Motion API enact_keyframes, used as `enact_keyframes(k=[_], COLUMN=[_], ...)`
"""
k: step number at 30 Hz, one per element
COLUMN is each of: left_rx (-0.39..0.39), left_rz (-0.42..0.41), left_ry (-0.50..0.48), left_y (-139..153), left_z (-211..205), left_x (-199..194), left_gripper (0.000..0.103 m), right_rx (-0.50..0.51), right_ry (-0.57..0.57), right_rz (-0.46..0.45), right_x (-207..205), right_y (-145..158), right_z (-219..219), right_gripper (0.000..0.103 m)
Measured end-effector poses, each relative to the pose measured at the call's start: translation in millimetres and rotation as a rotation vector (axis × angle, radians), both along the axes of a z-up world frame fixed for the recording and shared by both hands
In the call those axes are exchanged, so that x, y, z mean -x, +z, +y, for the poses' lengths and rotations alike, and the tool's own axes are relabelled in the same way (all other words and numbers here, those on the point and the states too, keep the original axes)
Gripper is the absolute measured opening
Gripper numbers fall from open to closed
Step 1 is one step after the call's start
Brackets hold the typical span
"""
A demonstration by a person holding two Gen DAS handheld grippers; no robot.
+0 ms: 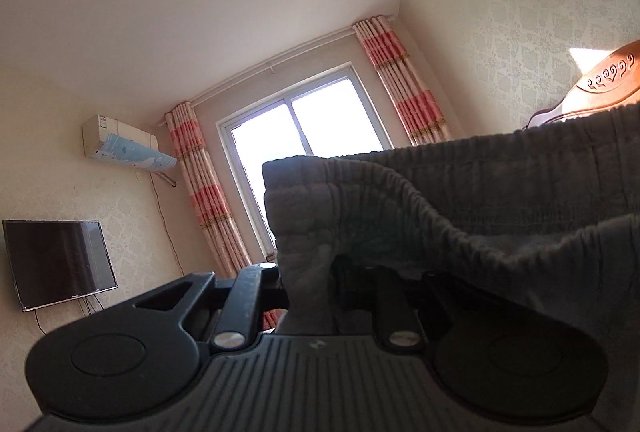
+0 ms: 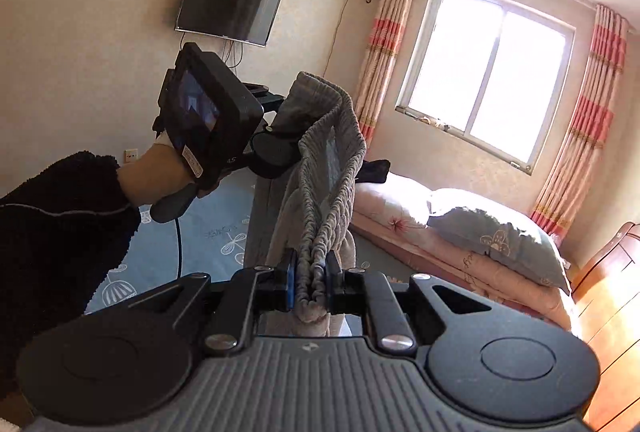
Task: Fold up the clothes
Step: 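Raise the sweatpants with both grippers, holding waistband and cuff apart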
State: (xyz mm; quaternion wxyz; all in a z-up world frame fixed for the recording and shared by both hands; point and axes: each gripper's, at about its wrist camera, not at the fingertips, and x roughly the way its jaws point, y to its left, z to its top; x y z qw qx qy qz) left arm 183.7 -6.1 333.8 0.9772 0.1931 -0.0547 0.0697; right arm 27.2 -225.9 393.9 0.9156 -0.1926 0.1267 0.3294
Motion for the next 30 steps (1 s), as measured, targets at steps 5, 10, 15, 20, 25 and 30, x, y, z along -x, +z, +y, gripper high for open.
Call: enact_keyframes(k=[5,10,15,20,25,30], left_rx=[-0.008,-0.117,-0.175,-0.274,-0.284,-0.294], left_rz=[-0.038,0.163,0.398,0.571,0.631,0.668], left_ry=[-0.054,-0.165,-0.354,-0.469,-0.567,-0.655], left_y=[16.9,-38.6,-131.3,-214.2,-249.5,-273.7], left_z=[-7.8,-38.4,-80.2,-146.0,-210.3,-275.3], left_x=[9.8,-14.0,-36.0,-55.7,-73.1,-91.6], left_gripper=[0.017,0.017,0.017,0.017,0.017,0.017], right_rx=[-0.029,0.016,0.031,-0.075,-0.194,-0.291], right_ry=[0.044,-0.003,-0.067,-0.17,-0.343,-0.489], right_rz=[-0.055,0.093,0.28,0.505,0.61,0.628], right_x=[17.3,0.7,-8.6,-24.4,-38.6,-43.0], right_y=[-4.8,-64.0,-164.4,-239.3,-296.8,-327.6], right_z=[2.0,-10.6,-44.8,-97.6,-156.4,-210.5], right_gripper=[0.016,0.016,0.016,0.016,0.016,0.016])
